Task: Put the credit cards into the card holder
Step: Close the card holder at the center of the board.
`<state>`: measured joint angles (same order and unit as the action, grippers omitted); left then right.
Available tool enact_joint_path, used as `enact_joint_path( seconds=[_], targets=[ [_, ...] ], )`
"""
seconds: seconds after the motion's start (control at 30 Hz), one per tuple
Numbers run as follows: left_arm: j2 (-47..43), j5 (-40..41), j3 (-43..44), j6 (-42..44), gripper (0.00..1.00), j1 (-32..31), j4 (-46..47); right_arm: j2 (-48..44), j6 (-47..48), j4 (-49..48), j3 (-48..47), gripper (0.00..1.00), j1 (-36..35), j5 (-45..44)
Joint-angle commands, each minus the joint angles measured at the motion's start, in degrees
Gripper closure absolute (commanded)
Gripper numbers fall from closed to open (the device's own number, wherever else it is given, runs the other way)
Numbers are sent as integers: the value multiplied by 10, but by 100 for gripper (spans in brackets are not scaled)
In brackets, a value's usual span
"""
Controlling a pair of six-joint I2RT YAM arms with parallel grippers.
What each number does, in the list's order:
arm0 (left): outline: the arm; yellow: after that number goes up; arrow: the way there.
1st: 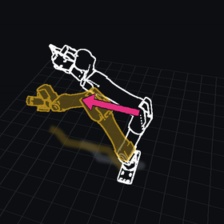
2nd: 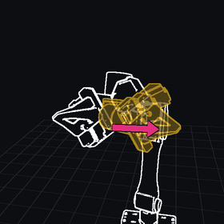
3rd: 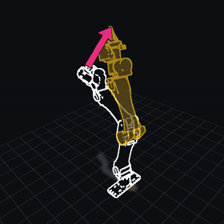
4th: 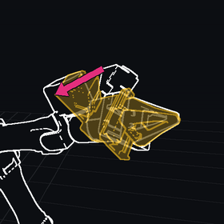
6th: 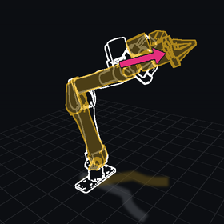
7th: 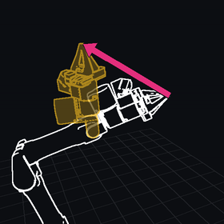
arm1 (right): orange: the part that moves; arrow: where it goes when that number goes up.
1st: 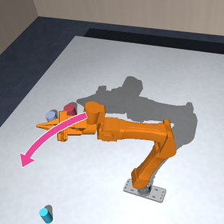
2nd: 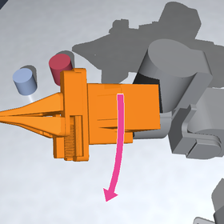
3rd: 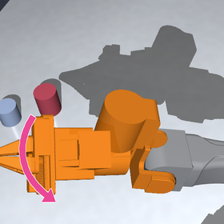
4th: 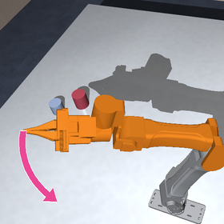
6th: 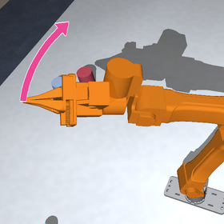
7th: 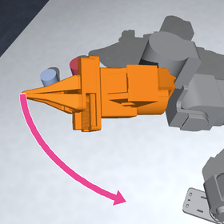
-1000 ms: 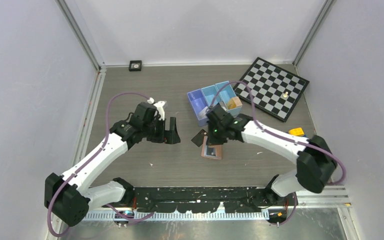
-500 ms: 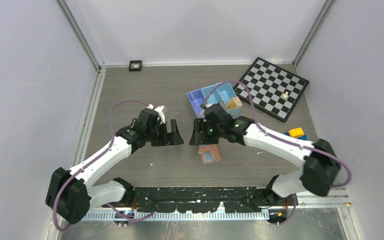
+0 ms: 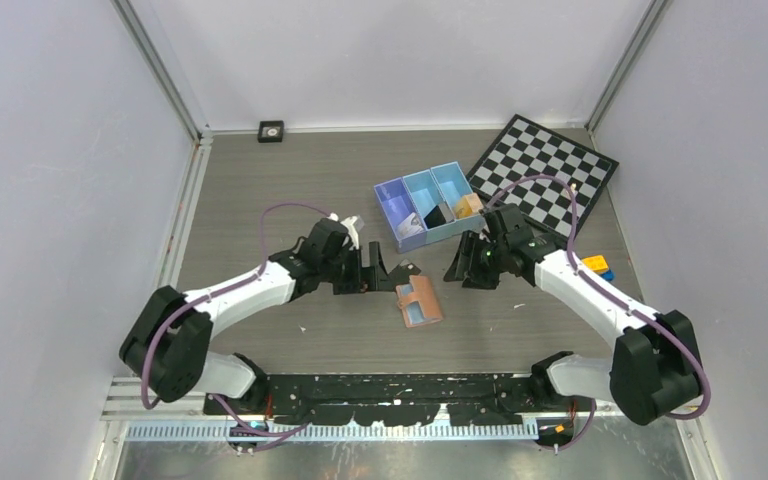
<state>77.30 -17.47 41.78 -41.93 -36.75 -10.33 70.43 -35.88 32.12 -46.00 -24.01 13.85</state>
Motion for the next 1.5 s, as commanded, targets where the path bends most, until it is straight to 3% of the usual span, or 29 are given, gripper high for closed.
enact_joint_path(
  seconds=[0.0, 0.2, 0.53, 0.8, 1.23, 1.47],
  targets=[
    [34, -21, 32, -16, 16, -9, 80, 22, 9, -59, 22, 46, 23, 99],
    [97, -32, 62, -10, 24, -26, 101, 72, -15, -140, 51, 50, 32, 153],
    [169, -18, 98, 33, 28, -51, 90, 138, -16, -191, 64, 50, 44, 179],
    [185, -15, 85, 58, 57, -54, 67, 201, -30, -245, 73, 50, 48, 210],
    [202, 1, 43, 57, 86, -54, 69, 280, -103, -377, 95, 53, 19, 256],
    [206, 3, 13, 38, 96, -54, 91, 320, -151, -443, 95, 54, -22, 252]
  ],
)
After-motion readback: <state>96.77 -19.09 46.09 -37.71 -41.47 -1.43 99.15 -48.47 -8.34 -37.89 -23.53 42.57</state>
